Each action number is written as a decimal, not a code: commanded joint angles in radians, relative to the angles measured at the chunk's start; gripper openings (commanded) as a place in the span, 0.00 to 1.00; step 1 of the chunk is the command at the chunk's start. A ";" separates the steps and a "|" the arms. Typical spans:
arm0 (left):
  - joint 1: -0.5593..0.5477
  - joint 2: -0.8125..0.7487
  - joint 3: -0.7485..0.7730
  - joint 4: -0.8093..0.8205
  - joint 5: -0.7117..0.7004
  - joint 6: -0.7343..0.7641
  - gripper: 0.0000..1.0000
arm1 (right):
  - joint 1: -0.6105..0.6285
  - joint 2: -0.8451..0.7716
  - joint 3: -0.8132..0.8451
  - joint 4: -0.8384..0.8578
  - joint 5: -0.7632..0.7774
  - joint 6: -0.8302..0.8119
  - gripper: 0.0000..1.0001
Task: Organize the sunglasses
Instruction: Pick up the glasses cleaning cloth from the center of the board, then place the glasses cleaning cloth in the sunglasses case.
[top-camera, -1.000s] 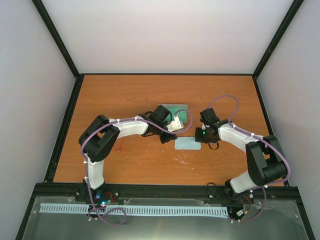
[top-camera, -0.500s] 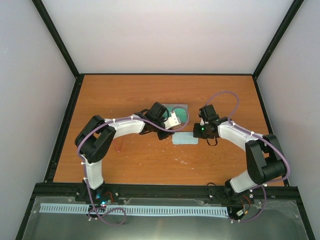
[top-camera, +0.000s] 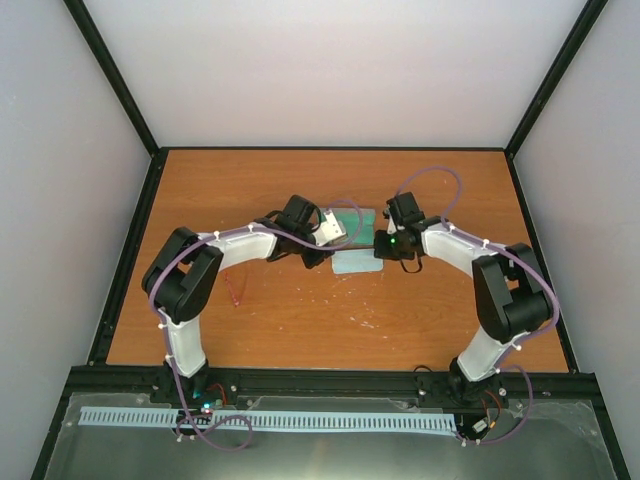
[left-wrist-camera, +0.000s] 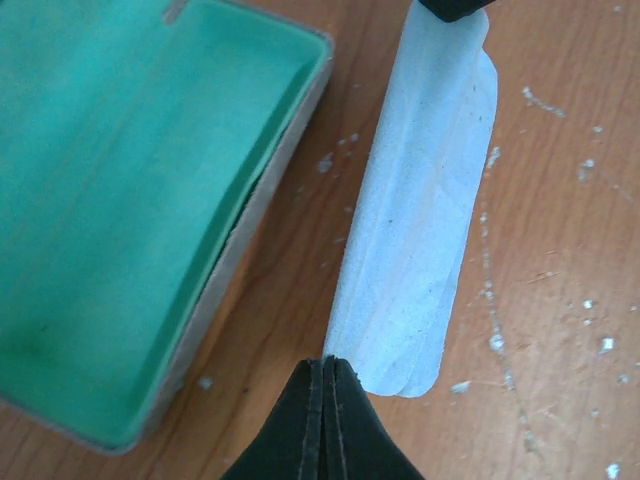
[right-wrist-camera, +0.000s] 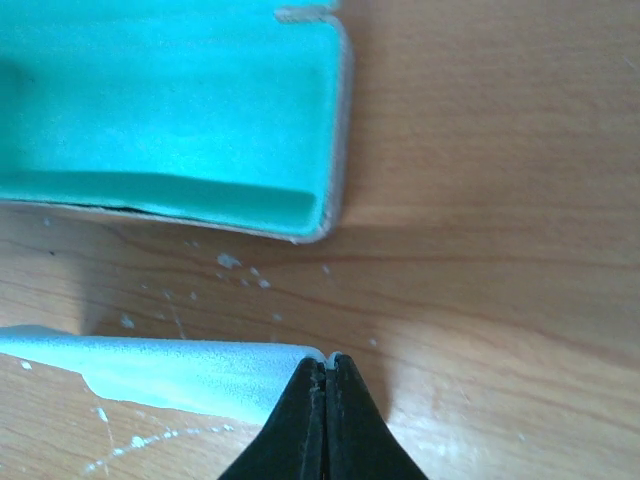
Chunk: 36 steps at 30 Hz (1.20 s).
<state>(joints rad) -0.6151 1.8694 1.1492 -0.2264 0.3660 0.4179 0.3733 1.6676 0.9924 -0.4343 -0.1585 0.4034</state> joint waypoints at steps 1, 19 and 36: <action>0.037 -0.024 0.019 0.003 -0.007 0.033 0.00 | 0.011 0.052 0.068 0.002 -0.002 -0.020 0.03; 0.138 0.058 0.134 0.005 0.015 0.082 0.01 | 0.034 0.202 0.273 -0.032 0.001 -0.021 0.03; 0.153 0.139 0.216 0.005 0.045 0.109 0.01 | 0.035 0.292 0.396 -0.058 0.018 -0.025 0.03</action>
<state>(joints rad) -0.4728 1.9972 1.3170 -0.2268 0.3897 0.5022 0.4019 1.9442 1.3540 -0.4828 -0.1642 0.3851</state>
